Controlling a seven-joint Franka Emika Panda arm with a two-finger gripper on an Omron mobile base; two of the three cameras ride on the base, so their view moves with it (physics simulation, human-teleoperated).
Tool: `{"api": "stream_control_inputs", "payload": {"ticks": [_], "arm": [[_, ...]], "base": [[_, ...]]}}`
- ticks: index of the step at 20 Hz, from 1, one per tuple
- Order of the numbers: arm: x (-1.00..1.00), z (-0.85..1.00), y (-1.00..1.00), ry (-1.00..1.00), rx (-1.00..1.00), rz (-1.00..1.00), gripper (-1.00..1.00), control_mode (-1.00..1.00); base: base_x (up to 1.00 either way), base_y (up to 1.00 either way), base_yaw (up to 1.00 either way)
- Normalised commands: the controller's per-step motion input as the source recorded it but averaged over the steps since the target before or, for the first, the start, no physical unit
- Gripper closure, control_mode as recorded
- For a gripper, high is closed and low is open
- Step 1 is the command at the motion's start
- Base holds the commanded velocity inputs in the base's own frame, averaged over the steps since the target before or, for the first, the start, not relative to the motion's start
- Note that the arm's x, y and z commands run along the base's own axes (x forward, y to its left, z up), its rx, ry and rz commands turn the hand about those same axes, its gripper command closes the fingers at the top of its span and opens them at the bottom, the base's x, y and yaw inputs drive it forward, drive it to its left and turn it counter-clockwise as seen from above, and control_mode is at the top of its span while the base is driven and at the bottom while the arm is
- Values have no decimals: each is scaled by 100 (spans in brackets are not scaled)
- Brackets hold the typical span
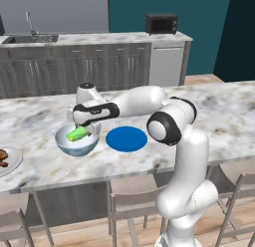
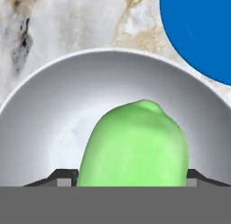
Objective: Pick the chicken drumstick and corn from their plates and place them in the bowl. Then put the bowl in the fridge.
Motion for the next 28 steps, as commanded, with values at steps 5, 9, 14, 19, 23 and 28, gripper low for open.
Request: {"api": "stream_control_inputs", "payload": {"ticks": [5, 9, 14, 19, 23, 28], "arm": [[13, -19, 18, 0, 0, 0, 100, -100], [10, -12, 16, 3, 0, 0, 100, -100], [11, -9, 16, 3, 0, 0, 100, -100], [5, -9, 5, 1, 0, 0, 100, -100], [1, -8, 0, 0, 0, 0, 100, -100], [0, -10, 0, 0, 0, 0, 100, -100]], "base": [[0, 0, 0], [0, 0, 0], [0, 0, 0], [0, 0, 0], [0, 0, 0], [0, 0, 0]]}}
